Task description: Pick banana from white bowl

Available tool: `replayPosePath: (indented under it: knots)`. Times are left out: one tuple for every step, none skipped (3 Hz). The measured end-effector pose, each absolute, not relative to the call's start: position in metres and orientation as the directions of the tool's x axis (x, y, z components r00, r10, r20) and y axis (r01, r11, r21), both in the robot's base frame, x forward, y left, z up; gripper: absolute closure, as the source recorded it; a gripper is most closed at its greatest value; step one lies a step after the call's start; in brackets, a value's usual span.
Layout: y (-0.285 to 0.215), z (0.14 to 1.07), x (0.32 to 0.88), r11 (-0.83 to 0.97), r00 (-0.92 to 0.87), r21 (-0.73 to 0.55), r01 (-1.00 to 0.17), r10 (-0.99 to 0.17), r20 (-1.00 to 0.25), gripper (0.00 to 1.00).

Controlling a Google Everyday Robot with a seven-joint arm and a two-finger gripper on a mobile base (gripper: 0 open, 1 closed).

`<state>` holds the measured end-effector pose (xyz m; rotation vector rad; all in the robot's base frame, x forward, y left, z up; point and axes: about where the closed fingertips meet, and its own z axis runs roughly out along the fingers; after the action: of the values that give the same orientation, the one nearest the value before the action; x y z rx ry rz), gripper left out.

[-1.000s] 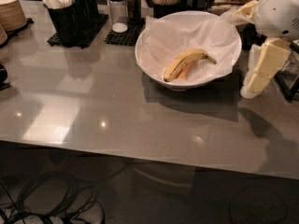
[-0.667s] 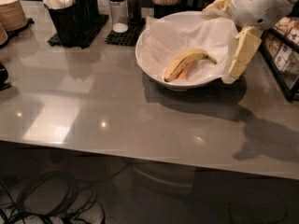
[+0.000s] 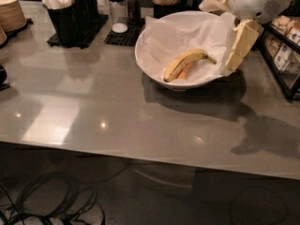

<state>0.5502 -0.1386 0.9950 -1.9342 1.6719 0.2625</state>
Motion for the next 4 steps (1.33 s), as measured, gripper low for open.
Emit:
replayPosePath:
  knots:
    - [-0.146,0.977,0.569,-0.029,0.185,-0.280,-0.959,-0.815,-0.549,0.00]
    - [-0.140,0.932,0.635,-0.053,0.189,-0.229,-0.972,-0.757,-0.626,0.00]
    - [-0.140,0.935,0.643,-0.041,0.193,-0.248,-0.968,-0.753,-0.630,0.00]
    - [-0.139,0.935,0.644,-0.040,0.193,-0.249,-0.968,-0.752,-0.630,0.18]
